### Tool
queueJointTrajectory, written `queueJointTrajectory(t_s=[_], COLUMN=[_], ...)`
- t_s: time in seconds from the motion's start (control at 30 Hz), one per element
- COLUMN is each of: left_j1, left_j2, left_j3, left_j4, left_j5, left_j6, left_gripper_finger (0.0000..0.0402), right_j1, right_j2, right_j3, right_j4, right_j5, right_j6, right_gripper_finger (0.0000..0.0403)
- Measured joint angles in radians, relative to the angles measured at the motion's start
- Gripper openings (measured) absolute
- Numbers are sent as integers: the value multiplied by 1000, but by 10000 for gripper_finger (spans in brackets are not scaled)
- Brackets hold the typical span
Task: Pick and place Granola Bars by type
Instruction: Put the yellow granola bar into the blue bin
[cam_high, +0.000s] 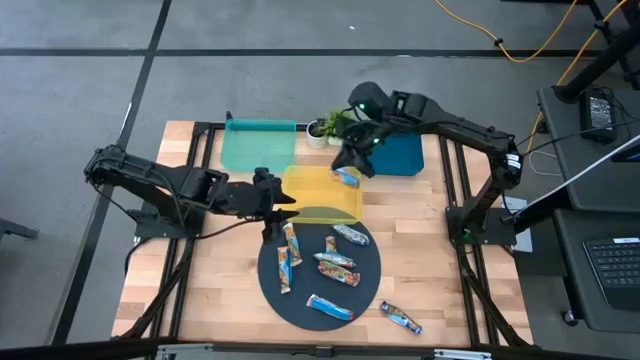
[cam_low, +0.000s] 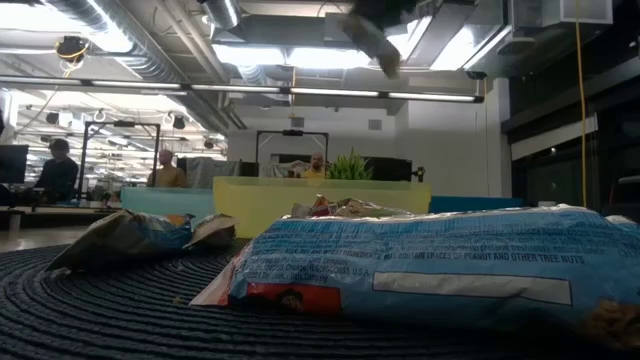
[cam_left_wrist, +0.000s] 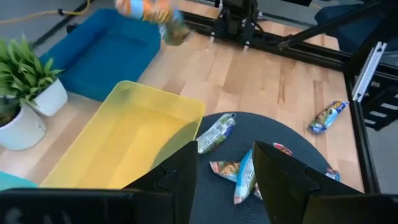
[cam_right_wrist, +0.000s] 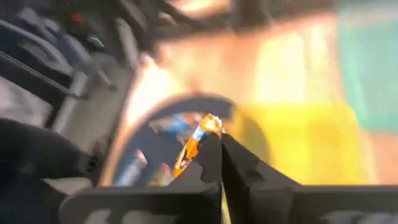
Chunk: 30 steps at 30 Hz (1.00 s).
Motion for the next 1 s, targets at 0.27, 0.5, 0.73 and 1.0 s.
queueJointTrajectory(t_s=[0.27,0.5,0.73,1.0], left_j1=[-12,-12,4,5], left_j2=[0,0,0,0], left_j3=[0,0,0,0], left_j4=[0,1,9,10], left_j5=[-31,-32,-35,-80], left_j6=[-15,-42,-60,-69], left_gripper_finger=[145,144,144,143], right_j1=[-190,-380,-486,-551], right_j2=[-5,-30,-28,-27], right_j3=[0,0,-153,-438], right_j4=[-236,-283,-203,21], right_j5=[61,191,227,339], right_j6=[-150,-194,-206,-200], right_gripper_finger=[4,4,4,4])
